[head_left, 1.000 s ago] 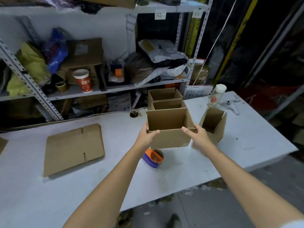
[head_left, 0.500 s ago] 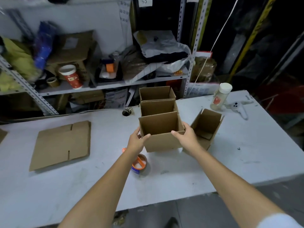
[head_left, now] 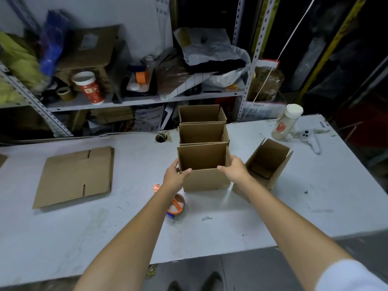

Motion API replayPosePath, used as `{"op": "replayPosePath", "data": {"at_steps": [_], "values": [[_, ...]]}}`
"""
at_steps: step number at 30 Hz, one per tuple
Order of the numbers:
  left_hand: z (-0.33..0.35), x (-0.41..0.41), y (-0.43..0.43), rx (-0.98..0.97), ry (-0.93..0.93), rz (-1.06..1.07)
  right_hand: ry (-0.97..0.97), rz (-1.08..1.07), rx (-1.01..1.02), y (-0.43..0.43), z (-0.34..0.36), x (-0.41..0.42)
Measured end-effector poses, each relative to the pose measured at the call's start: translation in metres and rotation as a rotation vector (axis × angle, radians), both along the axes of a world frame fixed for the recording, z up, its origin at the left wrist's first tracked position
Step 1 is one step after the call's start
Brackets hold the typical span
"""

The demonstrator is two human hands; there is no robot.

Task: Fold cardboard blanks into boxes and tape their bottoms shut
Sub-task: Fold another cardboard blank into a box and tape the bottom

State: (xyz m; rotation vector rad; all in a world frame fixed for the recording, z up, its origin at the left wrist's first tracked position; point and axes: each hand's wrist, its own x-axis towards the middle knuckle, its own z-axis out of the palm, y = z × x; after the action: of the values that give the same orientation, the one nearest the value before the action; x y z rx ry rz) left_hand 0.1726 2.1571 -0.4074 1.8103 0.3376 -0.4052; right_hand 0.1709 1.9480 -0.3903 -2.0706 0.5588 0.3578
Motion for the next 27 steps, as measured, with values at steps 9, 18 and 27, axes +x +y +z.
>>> {"op": "replayPosePath", "data": {"at_steps": [9,18,27], "values": [[0.006,0.005,0.005,0.054,0.024,-0.039,0.046,-0.03,-0.02,0.002,0.008,0.001],[0.028,-0.026,0.019,0.099,-0.079,-0.065,-0.075,0.007,-0.046,-0.006,0.04,-0.044],[0.005,-0.076,0.001,0.099,-0.075,-0.174,-0.011,0.0,-0.039,-0.033,0.032,-0.125]]}}
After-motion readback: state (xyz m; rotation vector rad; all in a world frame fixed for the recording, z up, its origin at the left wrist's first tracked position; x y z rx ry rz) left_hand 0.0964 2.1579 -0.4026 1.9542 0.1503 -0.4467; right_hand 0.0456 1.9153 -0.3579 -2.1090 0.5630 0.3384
